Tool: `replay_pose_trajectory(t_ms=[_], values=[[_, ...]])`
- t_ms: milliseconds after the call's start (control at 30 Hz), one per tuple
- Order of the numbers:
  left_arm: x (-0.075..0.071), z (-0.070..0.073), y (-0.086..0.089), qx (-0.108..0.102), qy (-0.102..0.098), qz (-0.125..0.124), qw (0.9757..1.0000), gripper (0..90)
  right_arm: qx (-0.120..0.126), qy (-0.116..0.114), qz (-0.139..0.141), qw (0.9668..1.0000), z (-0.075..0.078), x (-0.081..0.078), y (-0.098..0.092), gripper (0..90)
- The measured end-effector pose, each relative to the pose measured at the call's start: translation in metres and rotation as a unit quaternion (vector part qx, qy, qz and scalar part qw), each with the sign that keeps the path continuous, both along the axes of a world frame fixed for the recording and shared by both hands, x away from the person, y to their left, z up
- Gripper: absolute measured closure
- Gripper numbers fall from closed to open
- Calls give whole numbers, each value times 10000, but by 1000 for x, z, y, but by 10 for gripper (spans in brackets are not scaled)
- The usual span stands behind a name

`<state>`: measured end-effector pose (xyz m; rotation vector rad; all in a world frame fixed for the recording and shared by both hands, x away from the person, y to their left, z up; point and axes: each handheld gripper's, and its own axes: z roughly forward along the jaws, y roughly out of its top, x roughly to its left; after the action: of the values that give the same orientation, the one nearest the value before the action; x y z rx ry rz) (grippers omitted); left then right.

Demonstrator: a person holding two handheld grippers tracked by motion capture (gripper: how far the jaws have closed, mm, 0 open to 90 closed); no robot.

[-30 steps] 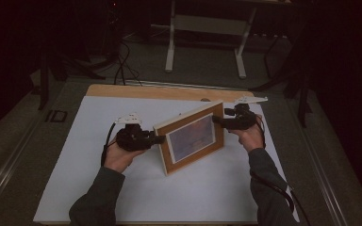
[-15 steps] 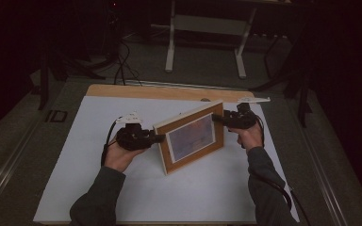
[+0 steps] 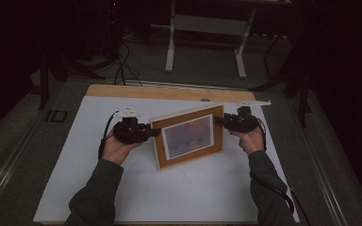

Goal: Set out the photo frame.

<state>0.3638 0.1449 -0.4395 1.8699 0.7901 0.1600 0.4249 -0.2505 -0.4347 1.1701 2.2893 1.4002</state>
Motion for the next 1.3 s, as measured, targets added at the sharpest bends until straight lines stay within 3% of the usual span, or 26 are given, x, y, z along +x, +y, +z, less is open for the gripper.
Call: replay_pose_trajectory(t_ms=[267, 700, 1300], values=[[12, -4, 4, -202, -41, -29, 9998, 683, -95, -51, -99, 9999, 0, -9, -1, 616], [24, -4, 5, -239, -69, 83, 9997, 674, -264, -127, -292, 9991, 1, -21, 2, 617], [37, -4, 18, -336, 20, 288, 9990, 636, -294, -152, -148, 9993, -3, -37, 11, 632]])
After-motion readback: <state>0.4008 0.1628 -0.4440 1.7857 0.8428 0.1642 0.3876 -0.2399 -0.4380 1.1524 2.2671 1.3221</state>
